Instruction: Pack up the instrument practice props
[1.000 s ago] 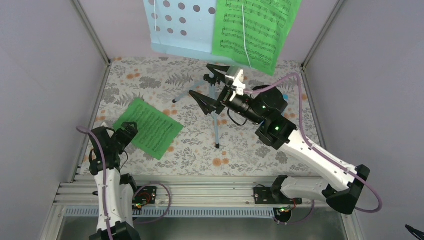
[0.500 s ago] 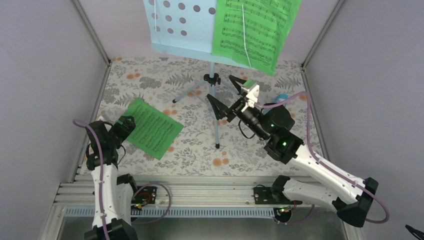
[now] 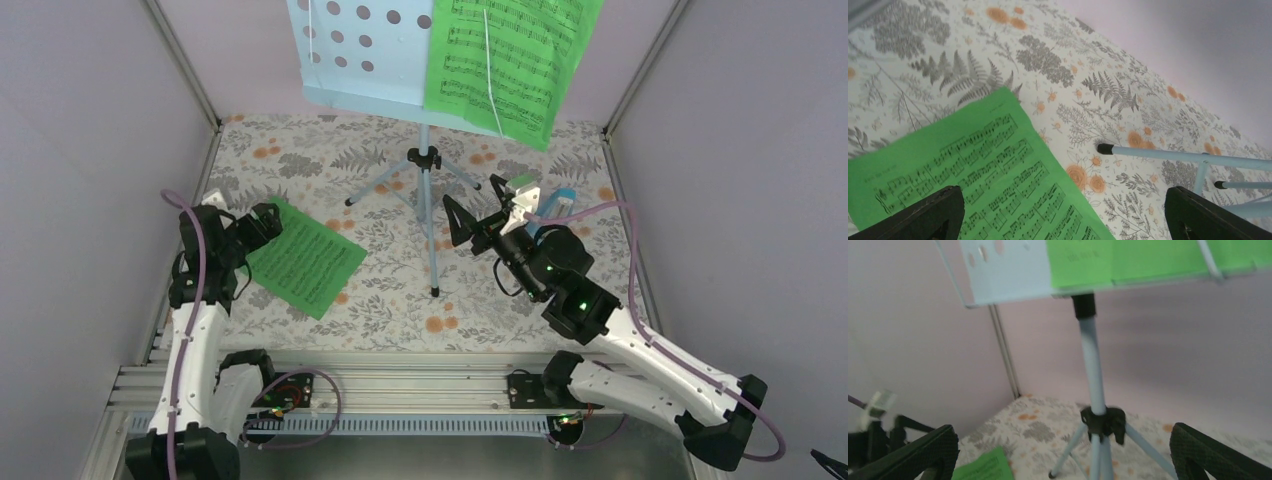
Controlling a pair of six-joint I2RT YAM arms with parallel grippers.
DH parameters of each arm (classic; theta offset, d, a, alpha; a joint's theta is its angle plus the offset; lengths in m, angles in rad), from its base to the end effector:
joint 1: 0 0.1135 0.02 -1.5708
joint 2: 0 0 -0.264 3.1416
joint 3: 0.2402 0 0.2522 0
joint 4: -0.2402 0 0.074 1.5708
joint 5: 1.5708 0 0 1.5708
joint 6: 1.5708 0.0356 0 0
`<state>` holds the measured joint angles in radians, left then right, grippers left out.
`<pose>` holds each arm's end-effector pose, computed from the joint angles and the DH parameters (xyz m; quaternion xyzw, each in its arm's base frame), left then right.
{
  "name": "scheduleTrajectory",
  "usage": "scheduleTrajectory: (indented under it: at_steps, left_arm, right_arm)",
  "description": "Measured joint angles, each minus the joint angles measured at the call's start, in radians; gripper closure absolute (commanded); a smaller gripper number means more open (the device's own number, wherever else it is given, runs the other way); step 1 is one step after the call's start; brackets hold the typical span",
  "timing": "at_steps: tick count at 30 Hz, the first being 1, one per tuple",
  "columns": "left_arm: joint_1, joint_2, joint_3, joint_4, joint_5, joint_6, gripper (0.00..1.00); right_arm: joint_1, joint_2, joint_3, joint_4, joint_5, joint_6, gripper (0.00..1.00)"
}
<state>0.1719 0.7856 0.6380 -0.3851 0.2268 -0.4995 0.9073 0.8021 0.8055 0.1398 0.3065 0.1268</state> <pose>0.1769 0.0226 0.2683 -0.2312 0.8331 -0.1773 0.4702 0.1243 0.1415 0.3795 -0.1394 0.6423 0.2824 0.6988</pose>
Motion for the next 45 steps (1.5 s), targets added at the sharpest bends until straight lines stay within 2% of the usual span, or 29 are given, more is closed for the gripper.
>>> scheduleTrajectory:
  at_steps: [5, 12, 15, 20, 30, 37, 45]
  left_arm:
    - [-0.039, 0.037, 0.122, -0.026, 0.007, 0.072, 0.04]
    - [-0.157, 0.056, 0.203, 0.011, 0.126, 0.146, 0.07]
    - [-0.256, 0.066, 0.244, 0.010, 0.164, 0.166, 0.07]
    - [-0.290, 0.053, 0.321, 0.019, 0.221, 0.171, 0.08]
    - [-0.319, 0.103, 0.595, -0.005, 0.360, 0.218, 0.11]
    - [-0.352, 0.139, 0.684, -0.006, 0.433, 0.227, 0.12]
    - [-0.521, 0.270, 0.779, -0.006, 0.413, 0.229, 0.12]
  right_arm:
    - [0.000, -0.037, -0.038, -0.071, 0.071, 0.048, 0.00]
    - [0.000, -0.130, -0.037, -0.137, 0.203, 0.048, 0.00]
    - [0.000, -0.158, -0.016, -0.183, 0.224, 0.039, 0.00]
    - [0.000, -0.176, 0.082, -0.274, 0.259, 0.029, 0.00]
    - [-0.004, -0.078, 0.341, -0.412, 0.163, 0.029, 0.01]
    - [-0.013, 0.027, 0.490, -0.516, 0.010, 0.030, 0.02]
    - [-0.014, 0.178, 0.764, -0.570, -0.151, 0.028, 0.05]
